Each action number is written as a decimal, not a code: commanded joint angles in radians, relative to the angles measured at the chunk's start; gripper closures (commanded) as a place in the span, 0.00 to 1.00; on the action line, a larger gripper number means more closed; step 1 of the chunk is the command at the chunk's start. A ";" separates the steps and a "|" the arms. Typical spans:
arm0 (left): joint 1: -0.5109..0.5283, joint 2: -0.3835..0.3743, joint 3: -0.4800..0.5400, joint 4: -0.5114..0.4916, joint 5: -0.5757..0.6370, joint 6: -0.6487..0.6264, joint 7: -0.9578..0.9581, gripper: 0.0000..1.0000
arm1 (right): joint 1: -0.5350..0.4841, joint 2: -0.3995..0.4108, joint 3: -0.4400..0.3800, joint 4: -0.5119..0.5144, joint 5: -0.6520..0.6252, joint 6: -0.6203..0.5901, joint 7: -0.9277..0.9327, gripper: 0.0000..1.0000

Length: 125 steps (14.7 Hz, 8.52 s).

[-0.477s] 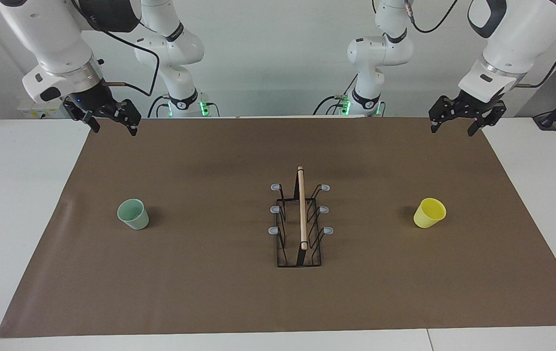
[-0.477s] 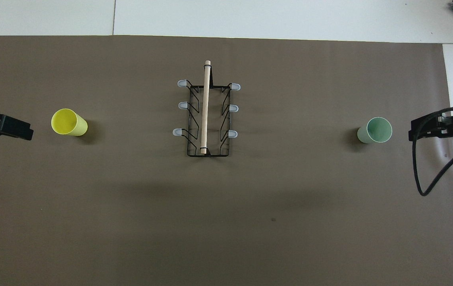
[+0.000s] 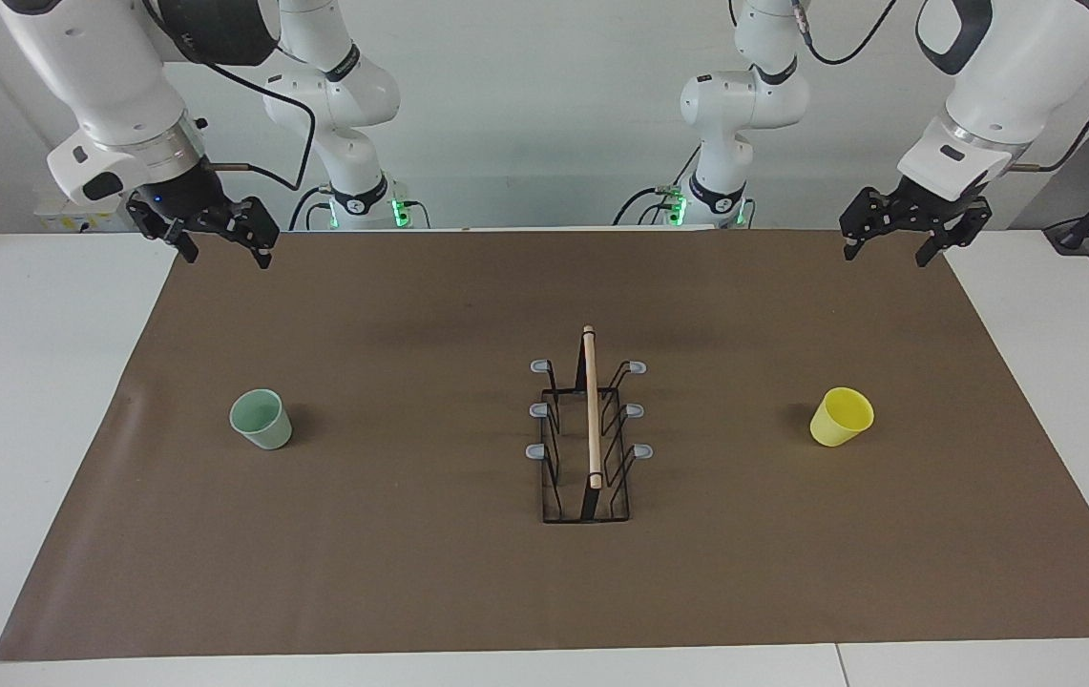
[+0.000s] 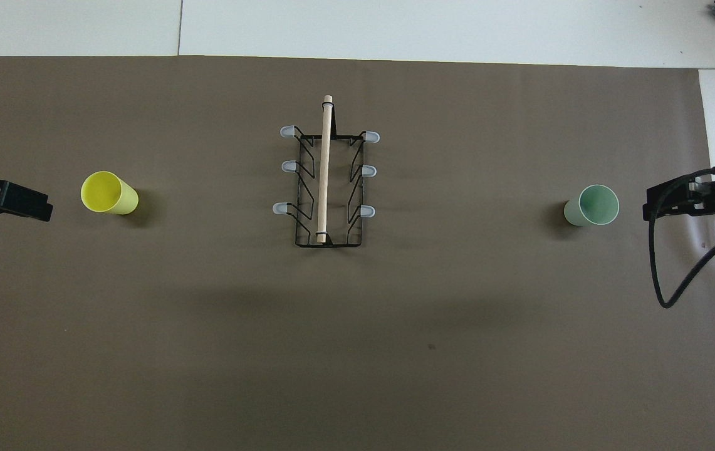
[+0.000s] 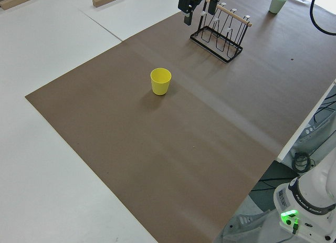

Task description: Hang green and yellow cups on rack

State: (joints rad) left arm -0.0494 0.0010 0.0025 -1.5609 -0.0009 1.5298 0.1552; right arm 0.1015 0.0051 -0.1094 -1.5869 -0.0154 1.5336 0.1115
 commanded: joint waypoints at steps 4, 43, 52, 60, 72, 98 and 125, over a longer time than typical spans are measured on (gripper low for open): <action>-0.017 -0.015 0.011 -0.011 0.010 -0.013 -0.013 0.00 | -0.003 0.033 0.001 -0.053 -0.018 0.077 0.008 0.00; 0.010 0.384 0.427 -0.225 -0.700 0.425 0.012 0.00 | 0.219 0.308 0.024 -0.579 -1.244 0.589 -0.866 0.00; -0.017 0.364 0.453 -0.223 -0.715 0.417 -0.440 0.00 | 0.149 0.320 0.022 -0.578 -1.330 0.654 -0.860 0.00; 0.058 0.502 0.456 -0.136 -0.887 0.230 -0.704 0.00 | 0.112 0.332 0.024 -0.556 -1.365 0.683 -0.855 0.99; 0.013 0.436 0.479 -0.476 -1.312 0.343 -0.783 0.00 | 0.109 0.197 0.024 -0.409 -0.648 0.551 -0.852 1.00; -0.087 0.413 0.419 -0.541 -1.524 0.576 -0.957 0.00 | 0.392 -0.054 0.025 -0.579 1.806 1.257 -1.557 1.00; -0.076 0.303 0.409 -0.459 -1.406 0.584 -0.902 1.00 | 0.418 0.114 0.024 -0.722 2.845 0.515 -2.737 1.00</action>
State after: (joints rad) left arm -0.1352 0.3407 0.4159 -2.0251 -1.4662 2.0948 -0.7475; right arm 0.5184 0.0569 -0.0943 -2.2968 2.6391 2.1547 -2.4926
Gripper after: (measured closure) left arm 0.352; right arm 0.300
